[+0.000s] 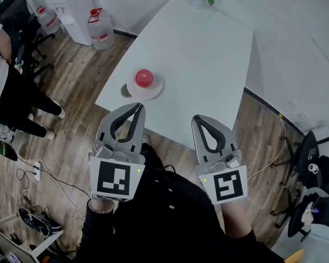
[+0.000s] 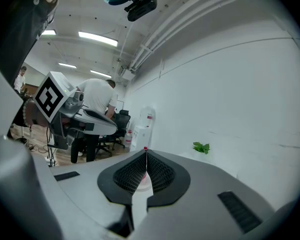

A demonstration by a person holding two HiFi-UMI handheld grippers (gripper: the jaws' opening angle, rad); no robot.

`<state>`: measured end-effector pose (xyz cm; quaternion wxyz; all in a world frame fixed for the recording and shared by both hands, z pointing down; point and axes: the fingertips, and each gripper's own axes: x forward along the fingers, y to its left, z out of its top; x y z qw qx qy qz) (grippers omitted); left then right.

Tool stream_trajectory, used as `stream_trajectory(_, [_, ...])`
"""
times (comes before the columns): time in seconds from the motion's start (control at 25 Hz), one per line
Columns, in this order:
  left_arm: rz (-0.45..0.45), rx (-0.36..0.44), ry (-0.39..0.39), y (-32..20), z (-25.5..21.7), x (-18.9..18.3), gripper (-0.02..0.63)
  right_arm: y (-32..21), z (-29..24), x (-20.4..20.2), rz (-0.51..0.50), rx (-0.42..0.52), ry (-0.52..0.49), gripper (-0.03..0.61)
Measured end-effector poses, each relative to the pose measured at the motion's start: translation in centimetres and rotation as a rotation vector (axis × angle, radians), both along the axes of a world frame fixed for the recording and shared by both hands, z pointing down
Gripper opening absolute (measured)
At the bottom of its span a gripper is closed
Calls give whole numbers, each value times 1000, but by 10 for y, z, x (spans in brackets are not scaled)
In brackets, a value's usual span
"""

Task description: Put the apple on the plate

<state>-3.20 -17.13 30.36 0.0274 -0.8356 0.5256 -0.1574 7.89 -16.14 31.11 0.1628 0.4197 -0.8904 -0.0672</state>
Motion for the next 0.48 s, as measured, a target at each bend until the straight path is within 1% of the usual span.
stream_trajectory(0.48, [-10,0,6,3,0,-2,17,4,3,-5,-24,-9,6,41])
